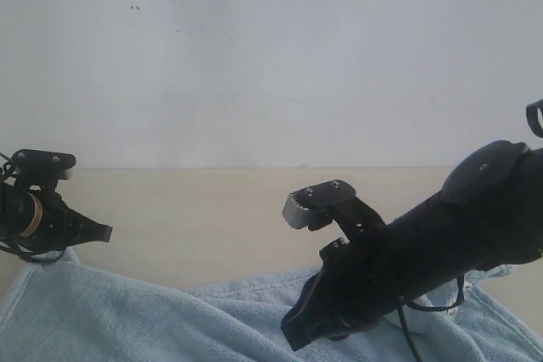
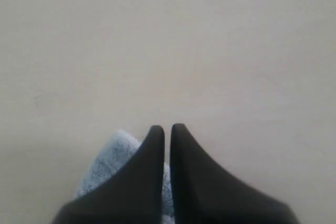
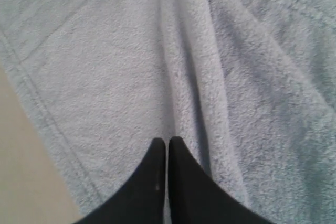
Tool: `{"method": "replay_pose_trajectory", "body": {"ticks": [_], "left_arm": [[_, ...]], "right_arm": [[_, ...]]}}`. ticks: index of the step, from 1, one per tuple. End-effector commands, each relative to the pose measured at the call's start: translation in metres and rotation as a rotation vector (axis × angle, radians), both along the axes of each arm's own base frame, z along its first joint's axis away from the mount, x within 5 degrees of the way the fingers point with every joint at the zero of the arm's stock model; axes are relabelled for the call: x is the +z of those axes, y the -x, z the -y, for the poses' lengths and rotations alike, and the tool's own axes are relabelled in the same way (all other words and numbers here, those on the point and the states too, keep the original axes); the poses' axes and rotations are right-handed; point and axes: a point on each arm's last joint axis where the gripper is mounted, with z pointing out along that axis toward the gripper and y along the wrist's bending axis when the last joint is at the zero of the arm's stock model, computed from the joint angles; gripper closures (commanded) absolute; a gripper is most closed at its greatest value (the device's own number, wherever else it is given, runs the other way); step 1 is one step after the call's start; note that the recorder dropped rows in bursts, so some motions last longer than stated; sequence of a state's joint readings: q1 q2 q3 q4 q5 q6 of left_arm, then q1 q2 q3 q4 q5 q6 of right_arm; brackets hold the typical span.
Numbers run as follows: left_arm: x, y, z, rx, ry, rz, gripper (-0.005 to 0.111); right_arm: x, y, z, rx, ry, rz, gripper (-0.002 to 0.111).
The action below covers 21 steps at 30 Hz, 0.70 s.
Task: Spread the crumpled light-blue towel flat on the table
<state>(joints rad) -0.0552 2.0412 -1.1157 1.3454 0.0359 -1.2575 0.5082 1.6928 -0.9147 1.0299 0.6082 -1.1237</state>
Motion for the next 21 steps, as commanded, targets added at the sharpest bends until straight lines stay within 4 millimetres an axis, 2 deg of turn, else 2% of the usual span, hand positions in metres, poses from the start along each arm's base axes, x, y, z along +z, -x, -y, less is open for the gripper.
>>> {"method": "replay_pose_trajectory", "body": {"ticks": [1, 8, 16, 21], "left_arm": [[0.002, 0.002, 0.001, 0.011, 0.018, 0.002, 0.103], [0.002, 0.002, 0.001, 0.008, 0.016, 0.002, 0.103], [0.002, 0.001, 0.003, -0.012, 0.031, 0.006, 0.103], [0.002, 0.001, 0.007, -0.032, 0.049, 0.011, 0.103]], "right_arm": [[-0.006, -0.013, -0.002, -0.043, 0.022, 0.050, 0.106], [-0.031, -0.047, -0.022, -0.047, 0.028, 0.009, 0.106], [-0.044, -0.083, -0.035, -0.128, 0.036, 0.069, 0.106], [-0.056, -0.099, -0.046, -0.143, 0.018, 0.033, 0.106]]}}
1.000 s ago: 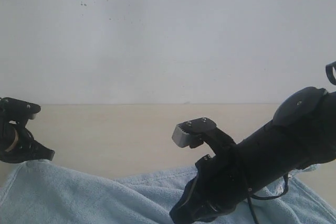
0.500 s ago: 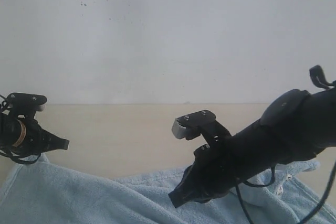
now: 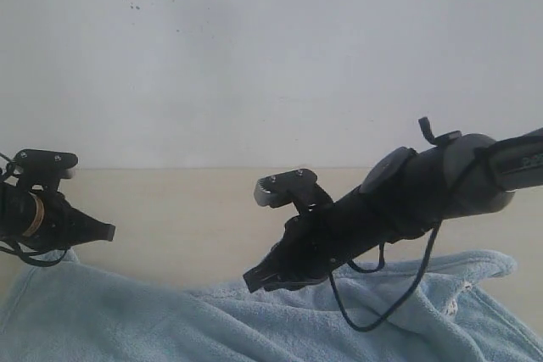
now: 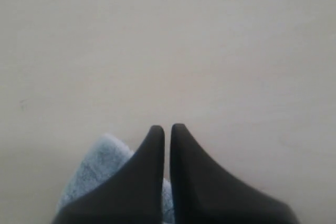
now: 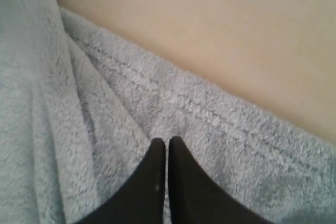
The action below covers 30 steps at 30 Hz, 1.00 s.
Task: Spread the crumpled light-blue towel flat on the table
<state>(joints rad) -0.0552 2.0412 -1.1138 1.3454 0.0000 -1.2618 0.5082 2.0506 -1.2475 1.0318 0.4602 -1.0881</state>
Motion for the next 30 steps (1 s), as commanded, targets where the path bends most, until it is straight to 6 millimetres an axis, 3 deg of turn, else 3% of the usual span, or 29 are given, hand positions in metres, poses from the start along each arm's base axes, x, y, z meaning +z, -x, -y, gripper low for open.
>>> {"method": "replay_pose_trajectory", "body": {"ticks": [1, 9, 20, 23, 30], "left_arm": [[0.002, 0.001, 0.005, -0.013, 0.018, 0.006, 0.103], [0.002, 0.001, 0.007, -0.021, 0.022, 0.007, 0.103], [0.003, 0.001, 0.010, -0.041, 0.042, 0.011, 0.103], [0.003, 0.001, 0.011, -0.045, 0.047, 0.013, 0.103], [0.003, 0.001, 0.011, -0.045, 0.047, 0.013, 0.103]], "right_arm": [[-0.009, -0.013, -0.010, -0.010, -0.027, -0.035, 0.106], [-0.031, -0.012, -0.013, 0.004, -0.008, -0.091, 0.106], [-0.065, -0.039, -0.003, -0.182, 0.102, 0.065, 0.106], [-0.060, -0.052, -0.008, -0.204, 0.072, 0.090, 0.106], [-0.021, -0.085, -0.021, -0.352, -0.062, 0.176, 0.106]]}}
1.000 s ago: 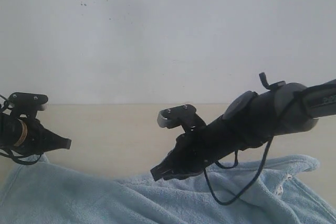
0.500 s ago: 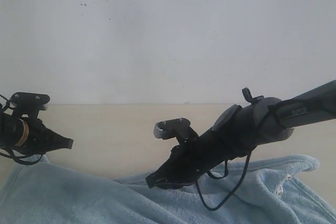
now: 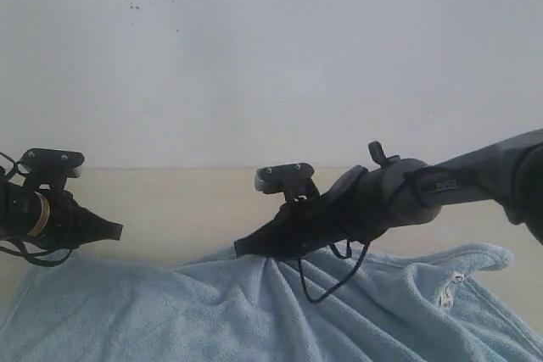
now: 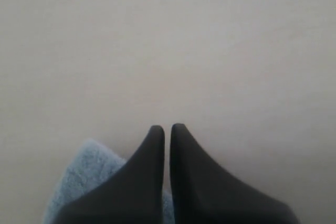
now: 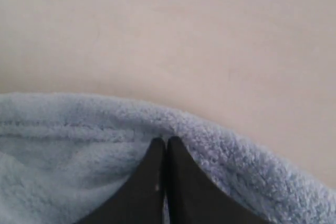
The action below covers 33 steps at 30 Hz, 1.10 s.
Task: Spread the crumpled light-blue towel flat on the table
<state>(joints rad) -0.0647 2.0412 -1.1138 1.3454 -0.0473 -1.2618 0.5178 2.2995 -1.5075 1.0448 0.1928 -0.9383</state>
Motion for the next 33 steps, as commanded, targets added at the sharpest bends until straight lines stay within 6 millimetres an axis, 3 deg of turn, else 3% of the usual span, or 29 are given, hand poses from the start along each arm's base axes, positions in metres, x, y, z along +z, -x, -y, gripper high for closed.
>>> {"method": "replay_pose_trajectory", "body": {"ticks": [1, 6, 10, 15, 22, 33], "left_arm": [[0.002, 0.001, 0.003, -0.006, 0.013, 0.004, 0.103], [0.002, 0.001, 0.003, -0.008, 0.016, 0.005, 0.103], [-0.005, 0.001, 0.003, -0.008, 0.014, -0.013, 0.103], [-0.017, 0.002, 0.003, -0.009, 0.014, -0.041, 0.103], [-0.012, 0.001, 0.004, -0.013, 0.012, -0.028, 0.103], [-0.009, 0.001, 0.008, -0.046, 0.051, -0.015, 0.103]], "right_arm": [[0.026, -0.021, -0.002, -0.060, -0.052, 0.089, 0.106], [0.052, -0.032, -0.012, -0.008, -0.094, 0.140, 0.106], [0.052, -0.027, -0.014, 0.052, -0.114, 0.064, 0.106], [0.043, -0.017, -0.014, 0.139, -0.045, -0.039, 0.106], [0.034, -0.011, -0.014, 0.187, -0.008, -0.099, 0.106], [-0.016, -0.001, -0.036, 0.201, 0.053, -0.113, 0.106]]}}
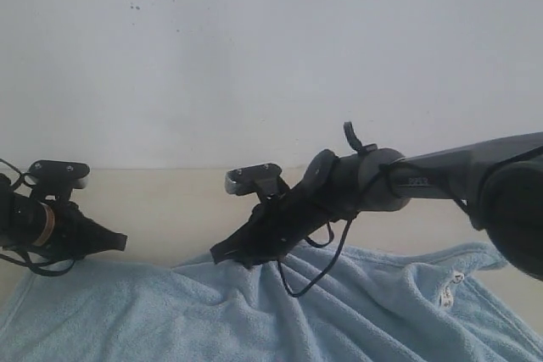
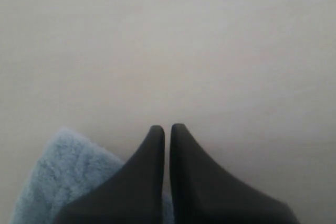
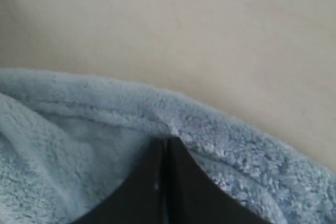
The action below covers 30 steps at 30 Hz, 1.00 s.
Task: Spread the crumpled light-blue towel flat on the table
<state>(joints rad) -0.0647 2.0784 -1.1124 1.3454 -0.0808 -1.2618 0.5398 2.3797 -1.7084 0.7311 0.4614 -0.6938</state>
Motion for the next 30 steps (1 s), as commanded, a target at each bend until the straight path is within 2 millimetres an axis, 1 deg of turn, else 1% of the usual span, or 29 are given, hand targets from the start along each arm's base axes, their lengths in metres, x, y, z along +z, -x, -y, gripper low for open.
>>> {"method": "replay_pose_trajectory", "body": {"ticks": [1, 3, 6, 9, 11, 13, 15, 16, 17, 18, 19, 20, 21, 22, 23, 24, 25, 27, 30], "left_arm": [[0.006, 0.000, 0.005, -0.026, 0.031, 0.018, 0.103], [0.006, 0.000, 0.006, -0.027, 0.033, 0.018, 0.103], [0.006, 0.000, 0.007, -0.035, 0.043, 0.020, 0.103], [0.008, -0.001, 0.007, -0.040, 0.045, 0.027, 0.103], [0.008, -0.001, 0.007, -0.040, 0.045, 0.027, 0.103], [0.008, -0.001, 0.007, -0.040, 0.045, 0.027, 0.103], [0.008, -0.001, 0.007, -0.043, 0.040, 0.027, 0.103], [0.008, -0.001, 0.007, -0.041, 0.039, 0.027, 0.103], [0.008, -0.001, 0.007, -0.041, 0.039, 0.027, 0.103], [0.008, -0.001, 0.007, -0.041, 0.039, 0.027, 0.103], [0.008, -0.001, 0.007, -0.041, 0.039, 0.027, 0.103], [0.008, -0.001, 0.007, -0.041, 0.038, 0.027, 0.103], [0.008, -0.001, 0.008, -0.045, 0.044, 0.028, 0.103], [0.008, -0.001, 0.008, -0.047, 0.046, 0.028, 0.103], [0.008, -0.001, 0.008, -0.047, 0.046, 0.028, 0.103], [0.008, -0.001, 0.008, -0.047, 0.046, 0.028, 0.103], [0.008, -0.001, 0.008, -0.047, 0.046, 0.028, 0.103], [0.008, -0.001, 0.008, -0.047, 0.046, 0.028, 0.103], [0.008, -0.001, 0.008, -0.049, 0.043, 0.028, 0.103]], "right_arm": [[-0.021, 0.003, -0.008, -0.008, 0.022, -0.004, 0.106], [-0.023, -0.001, -0.009, -0.043, 0.007, -0.005, 0.106], [-0.018, -0.014, -0.011, -0.092, -0.018, 0.027, 0.106], [0.005, -0.030, -0.013, -0.139, -0.050, 0.063, 0.106], [0.019, -0.037, -0.012, -0.152, -0.037, 0.068, 0.106], [0.031, -0.041, -0.010, -0.132, 0.041, 0.085, 0.106], [0.037, -0.043, -0.005, -0.111, 0.135, 0.092, 0.106], [0.038, -0.042, -0.003, -0.104, 0.170, 0.078, 0.106], [0.036, -0.037, 0.001, -0.091, 0.233, 0.021, 0.106], [0.034, -0.035, 0.002, -0.084, 0.249, -0.005, 0.106], [0.032, -0.028, 0.003, -0.035, 0.295, -0.049, 0.106], [0.030, -0.025, 0.001, -0.008, 0.312, -0.056, 0.106], [0.031, -0.018, -0.005, 0.030, 0.325, -0.051, 0.106], [0.036, -0.016, -0.008, 0.035, 0.319, -0.038, 0.106], [0.048, -0.013, -0.013, 0.040, 0.303, 0.006, 0.106], [0.055, -0.013, -0.014, 0.040, 0.295, 0.023, 0.106], [0.066, -0.009, -0.017, 0.033, 0.282, 0.027, 0.106], [0.076, -0.005, -0.014, 0.039, 0.298, 0.012, 0.106], [0.085, 0.000, -0.007, 0.061, 0.364, -0.014, 0.106]]}}
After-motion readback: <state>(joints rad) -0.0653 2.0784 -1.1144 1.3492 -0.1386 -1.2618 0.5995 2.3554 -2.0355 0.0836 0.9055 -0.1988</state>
